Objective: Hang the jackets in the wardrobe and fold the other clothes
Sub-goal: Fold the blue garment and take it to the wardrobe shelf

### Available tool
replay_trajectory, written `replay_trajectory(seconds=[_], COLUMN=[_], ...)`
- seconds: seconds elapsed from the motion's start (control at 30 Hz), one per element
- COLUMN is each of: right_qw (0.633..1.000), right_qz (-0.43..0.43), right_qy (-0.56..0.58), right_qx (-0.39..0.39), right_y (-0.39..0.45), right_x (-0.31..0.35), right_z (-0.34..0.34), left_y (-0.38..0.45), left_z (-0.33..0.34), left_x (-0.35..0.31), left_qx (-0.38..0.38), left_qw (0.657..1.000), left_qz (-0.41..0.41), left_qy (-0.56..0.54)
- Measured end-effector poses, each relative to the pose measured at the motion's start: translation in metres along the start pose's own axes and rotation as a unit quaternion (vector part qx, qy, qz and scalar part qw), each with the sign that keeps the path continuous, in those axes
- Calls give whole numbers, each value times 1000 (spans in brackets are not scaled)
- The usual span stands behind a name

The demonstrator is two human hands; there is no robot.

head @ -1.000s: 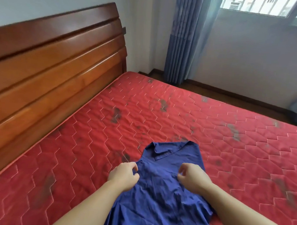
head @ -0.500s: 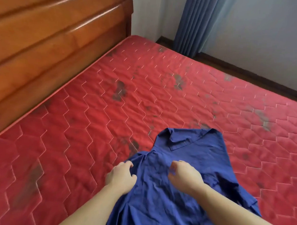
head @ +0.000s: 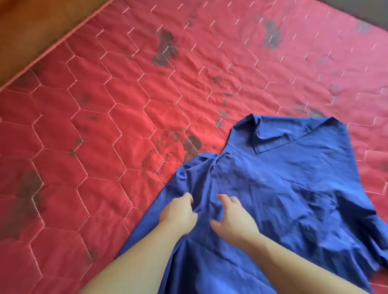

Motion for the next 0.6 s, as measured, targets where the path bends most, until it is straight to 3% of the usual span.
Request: replay_trajectory(seconds=[0.13,0.23,0.3,0.4,0.57,0.6], right_qw=[990,981,988,973,867,850], right_qz=[-43,-96,-71,2,103,117], right_qy=[-131,-157,-72,150,424,447], right_qx=[4,-61,-119,-174,-243,-254], right_y=[-8,-14,-17,-26,-52,-60], right_x=[3,4,-2,-19,-65,-75], right_z=[38,49,46,40,3,-6], left_y=[1,-4,-9,-21,-60,-60], left_z=[14,17,18,22,42,51], left_x=[13,12,3,-18,-68,-71], left_qx=[2,1,6,84,201,181], left_qw=[988,975,968,931,799,802], left_qz=[31,67,96,75,-8,-39], left_qy=[-153,-212,-231,-347,-566,-568])
Point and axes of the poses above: each hand's wrist, its own y-axis towards the middle knuckle, its own z-axis out of the palm, x = y × z, the point moved 7 cm from there along y, towards the middle knuckle, and after that the axes turned 11 degrees about -z, right-handed, at the moved point
